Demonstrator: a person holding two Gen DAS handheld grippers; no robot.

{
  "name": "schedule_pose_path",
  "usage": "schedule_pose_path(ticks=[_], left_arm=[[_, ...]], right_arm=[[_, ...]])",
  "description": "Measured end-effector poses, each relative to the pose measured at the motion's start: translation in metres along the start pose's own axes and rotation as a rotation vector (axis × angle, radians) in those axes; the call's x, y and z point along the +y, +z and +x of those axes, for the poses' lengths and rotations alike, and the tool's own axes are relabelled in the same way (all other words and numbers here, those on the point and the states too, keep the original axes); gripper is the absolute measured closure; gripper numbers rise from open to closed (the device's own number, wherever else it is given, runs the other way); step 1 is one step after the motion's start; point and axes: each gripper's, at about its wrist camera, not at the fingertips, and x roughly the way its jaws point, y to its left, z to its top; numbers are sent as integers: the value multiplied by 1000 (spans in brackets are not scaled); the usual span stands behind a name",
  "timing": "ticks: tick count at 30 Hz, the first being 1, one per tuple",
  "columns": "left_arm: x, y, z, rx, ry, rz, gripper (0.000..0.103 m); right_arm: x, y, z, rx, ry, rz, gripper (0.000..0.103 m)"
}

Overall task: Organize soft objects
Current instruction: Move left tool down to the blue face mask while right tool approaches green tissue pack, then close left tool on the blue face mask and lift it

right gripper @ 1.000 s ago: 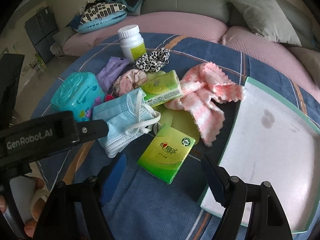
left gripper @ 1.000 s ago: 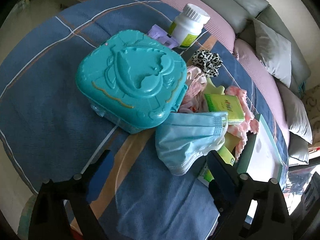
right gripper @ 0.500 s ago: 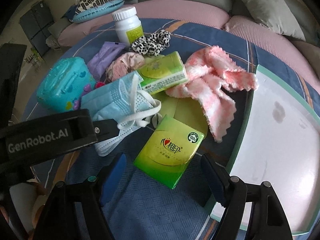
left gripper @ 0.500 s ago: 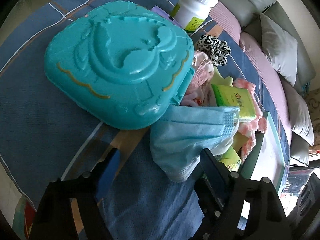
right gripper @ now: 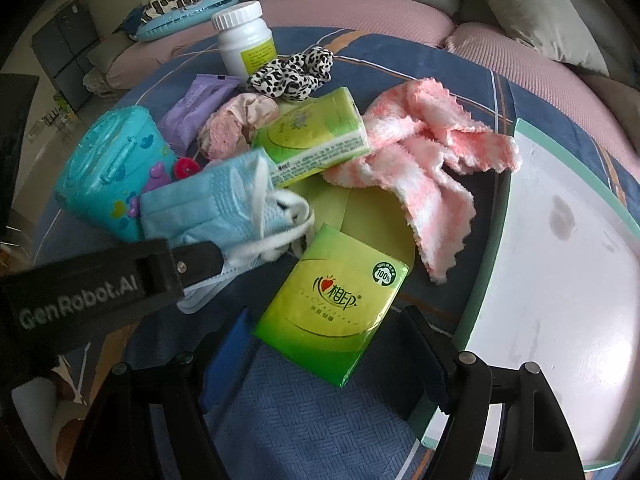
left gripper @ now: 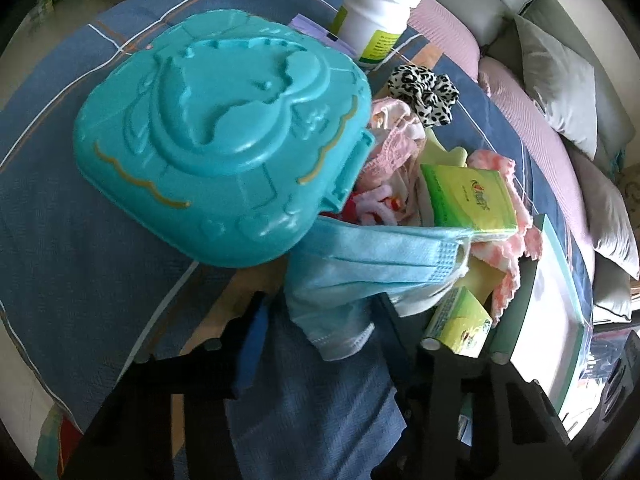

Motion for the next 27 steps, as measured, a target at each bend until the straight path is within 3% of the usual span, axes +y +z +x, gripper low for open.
schedule_pose_path(ticks=[3, 5, 15, 27], left_arm=[[-2, 1, 2, 1, 0, 6, 63], [-2, 0, 2, 0, -4, 10, 66], [3, -1, 0, 1, -45, 8, 79], [13, -13, -14, 12, -96, 15, 84]], right_arm=[[-1, -1, -2, -6, -11, -1, 29], [-3, 0, -3, -10, -7, 11, 41], [-10, -4, -10, -21, -5, 27, 41], [-17, -6, -26, -58, -1, 49, 41]])
